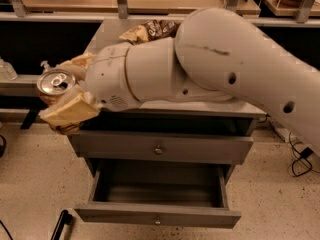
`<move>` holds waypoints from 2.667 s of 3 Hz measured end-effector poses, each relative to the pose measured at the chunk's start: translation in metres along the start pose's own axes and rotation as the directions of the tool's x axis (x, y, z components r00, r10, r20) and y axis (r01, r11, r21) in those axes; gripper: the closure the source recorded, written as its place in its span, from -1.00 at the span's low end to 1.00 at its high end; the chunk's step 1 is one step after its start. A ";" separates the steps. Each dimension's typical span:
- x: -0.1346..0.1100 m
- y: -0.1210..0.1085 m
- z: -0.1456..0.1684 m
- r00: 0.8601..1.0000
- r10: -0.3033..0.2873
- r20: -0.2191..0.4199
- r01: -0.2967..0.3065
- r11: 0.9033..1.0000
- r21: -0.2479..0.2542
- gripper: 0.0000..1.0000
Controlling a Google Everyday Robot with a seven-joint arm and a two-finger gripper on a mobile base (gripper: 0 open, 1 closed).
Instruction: Place orange can into middle drawer
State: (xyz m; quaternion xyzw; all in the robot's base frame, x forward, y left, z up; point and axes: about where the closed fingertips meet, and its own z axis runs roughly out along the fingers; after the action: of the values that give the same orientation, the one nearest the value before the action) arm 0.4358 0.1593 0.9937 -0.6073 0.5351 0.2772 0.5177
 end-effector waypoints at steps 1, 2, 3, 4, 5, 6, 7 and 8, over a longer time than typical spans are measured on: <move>0.033 0.018 0.000 0.998 0.066 0.023 -0.065 0.998 -0.010 1.00; 0.097 0.060 -0.015 0.985 0.171 0.014 -0.171 0.985 0.005 1.00; 0.152 0.090 -0.022 0.965 0.263 -0.003 -0.263 0.964 0.027 1.00; 0.152 0.090 -0.022 0.965 0.263 -0.003 -0.263 0.964 0.027 1.00; 0.162 0.085 -0.026 0.968 0.253 -0.002 -0.252 0.967 0.042 1.00; 0.207 0.075 -0.035 0.979 0.202 0.023 -0.203 0.977 0.064 1.00; 0.255 0.071 -0.039 0.986 0.165 0.021 -0.166 0.983 0.083 1.00; 0.322 0.076 -0.045 0.982 0.187 0.021 -0.188 0.977 0.102 1.00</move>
Offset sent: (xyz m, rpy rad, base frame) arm -0.0577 -0.1081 -0.1936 0.0704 0.2856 -0.1718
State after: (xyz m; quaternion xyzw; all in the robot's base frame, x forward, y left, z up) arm 0.4424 0.0093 0.6959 -0.5248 0.6009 0.2998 0.5230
